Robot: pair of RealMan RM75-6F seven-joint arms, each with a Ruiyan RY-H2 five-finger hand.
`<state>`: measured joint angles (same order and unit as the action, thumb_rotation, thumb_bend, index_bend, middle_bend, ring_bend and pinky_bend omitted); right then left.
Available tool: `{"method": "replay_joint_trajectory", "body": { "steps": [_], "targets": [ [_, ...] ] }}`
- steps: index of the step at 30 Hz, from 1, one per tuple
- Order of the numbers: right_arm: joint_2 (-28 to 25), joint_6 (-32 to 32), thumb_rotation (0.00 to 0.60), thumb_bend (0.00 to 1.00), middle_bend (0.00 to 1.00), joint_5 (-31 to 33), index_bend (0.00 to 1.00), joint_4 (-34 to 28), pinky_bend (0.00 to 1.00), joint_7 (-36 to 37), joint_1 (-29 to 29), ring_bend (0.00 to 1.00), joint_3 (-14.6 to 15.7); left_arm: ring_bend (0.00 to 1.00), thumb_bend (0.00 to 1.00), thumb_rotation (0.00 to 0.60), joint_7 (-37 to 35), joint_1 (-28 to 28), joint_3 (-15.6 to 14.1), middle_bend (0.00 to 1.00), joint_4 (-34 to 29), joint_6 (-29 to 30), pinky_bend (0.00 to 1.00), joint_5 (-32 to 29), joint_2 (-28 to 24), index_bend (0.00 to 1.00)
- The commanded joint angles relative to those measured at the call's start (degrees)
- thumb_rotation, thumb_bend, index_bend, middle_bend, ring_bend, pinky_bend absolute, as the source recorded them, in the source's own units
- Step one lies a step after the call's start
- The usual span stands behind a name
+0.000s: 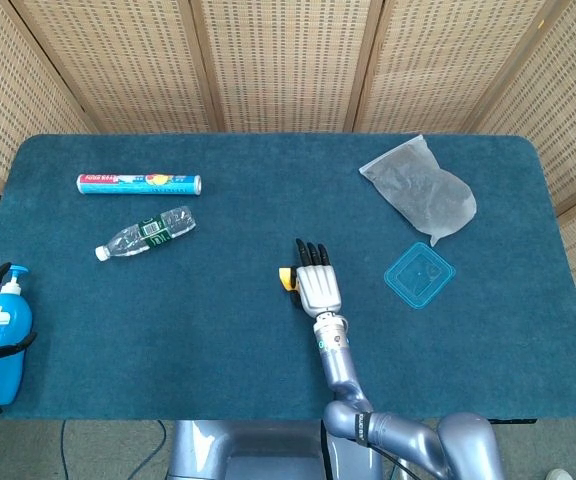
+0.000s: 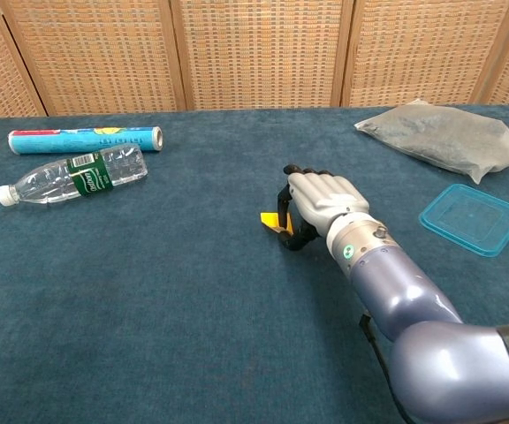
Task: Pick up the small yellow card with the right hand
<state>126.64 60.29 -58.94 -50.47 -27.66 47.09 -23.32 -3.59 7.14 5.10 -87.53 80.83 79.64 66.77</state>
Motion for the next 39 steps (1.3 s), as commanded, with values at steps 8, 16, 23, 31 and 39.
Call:
{"method": "replay_joint_trajectory", "body": {
  "steps": [8, 16, 23, 31, 39],
  "targets": [
    [-0.14, -0.44, 0.6, 0.59, 0.08, 0.64, 0.62, -0.26, 0.0, -0.6, -0.27, 0.0, 0.08, 0.0, 0.19, 0.6, -0.05, 0.02, -0.01, 0.0, 0.01, 0.01, 0.01, 0.02, 0.01, 0.0],
    [-0.34, 0.3, 0.6, 0.58, 0.14, -0.26, 0.7, -0.5, 0.01, 0.2, -0.07, 0.0, 0.03, 0.0, 0.19, 0.6, -0.05, 0.02, 0.02, 0.0, 0.03, 0.02, 0.01, -0.04, 0.02, 0.0],
    [-0.17, 0.41, 0.6, 0.57, 0.17, -0.42, 0.75, -0.06, 0.01, 0.33, 0.0, 0.0, 0.08, 0.0, 0.18, 0.6, -0.13, 0.04, 0.01, 0.0, 0.01, -0.02, 0.01, -0.04, -0.01, 0.0],
    [-0.24, 0.37, 0.6, 0.57, 0.18, -0.47, 0.75, 0.0, 0.01, 0.28, 0.41, 0.0, -0.31, 0.0, 0.18, 0.6, -0.25, 0.08, -0.05, 0.0, -0.05, -0.21, 0.01, -0.04, -0.13, 0.0],
    [-0.13, -0.32, 0.6, 0.58, 0.18, -0.48, 0.75, 1.5, 0.01, 0.37, 2.68, 0.0, -2.13, 0.0, 0.18, 0.6, -0.21, 0.1, 0.12, 0.0, -0.1, -0.15, 0.01, -0.24, -0.23, 0.0]
  ]
}}
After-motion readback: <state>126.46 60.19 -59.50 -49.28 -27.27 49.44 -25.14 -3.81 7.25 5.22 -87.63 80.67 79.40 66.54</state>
